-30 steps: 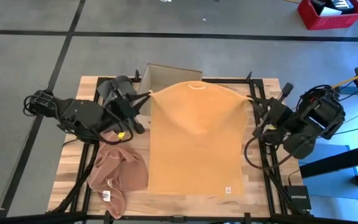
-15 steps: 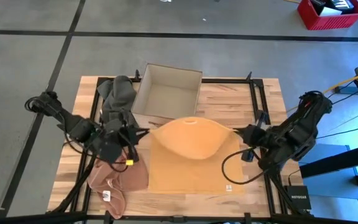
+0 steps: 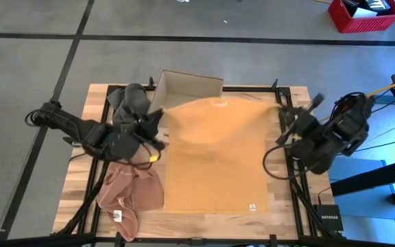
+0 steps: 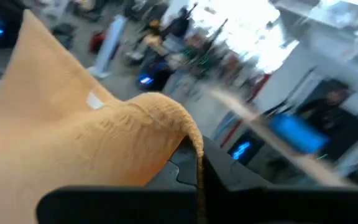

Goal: Fold towel
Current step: Fold the yellow towel

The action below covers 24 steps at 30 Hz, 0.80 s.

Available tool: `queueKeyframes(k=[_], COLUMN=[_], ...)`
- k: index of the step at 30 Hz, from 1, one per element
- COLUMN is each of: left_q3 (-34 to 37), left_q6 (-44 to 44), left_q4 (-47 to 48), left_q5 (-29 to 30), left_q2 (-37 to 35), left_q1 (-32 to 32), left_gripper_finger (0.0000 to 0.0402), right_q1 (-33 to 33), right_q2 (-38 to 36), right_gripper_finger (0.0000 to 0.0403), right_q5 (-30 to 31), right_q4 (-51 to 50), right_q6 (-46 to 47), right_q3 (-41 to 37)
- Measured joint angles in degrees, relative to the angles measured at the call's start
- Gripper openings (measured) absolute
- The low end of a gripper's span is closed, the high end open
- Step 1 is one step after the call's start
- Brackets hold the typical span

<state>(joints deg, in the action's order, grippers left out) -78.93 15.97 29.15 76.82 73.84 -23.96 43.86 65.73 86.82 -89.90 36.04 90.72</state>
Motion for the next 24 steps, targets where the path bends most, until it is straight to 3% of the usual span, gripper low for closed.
queueKeyframes(k=[4, 9, 16, 24], left_q3=[-0.03, 1.55, 7.65, 14.15], left_q6=[9.94, 9.74, -7.31, -28.28], left_q4=[-6.78, -5.96, 3.91, 5.84], left_q5=[-1.31, -4.81, -6.36, -22.14], left_q2=[-0.06, 0.0, 0.09, 0.69], left_q1=[1.26, -5.36, -16.7, -20.99], left_gripper_finger=[0.0004, 0.0004, 0.0004, 0.0004], right_q1=[0.02, 4.11, 12.3, 17.06], right_q2=[-0.43, 0.67, 2.14, 4.6], right_gripper_finger=[0.0003, 0.0003, 0.0003, 0.0003], right_q5=[0.11, -13.5, -24.52, -40.29], right_q4=[0.61, 4.15, 8.93, 9.95], right_q6=[-4.23, -2.43, 11.83, 26.77], right_q3=[-0.01, -5.18, -14.37, -21.25])
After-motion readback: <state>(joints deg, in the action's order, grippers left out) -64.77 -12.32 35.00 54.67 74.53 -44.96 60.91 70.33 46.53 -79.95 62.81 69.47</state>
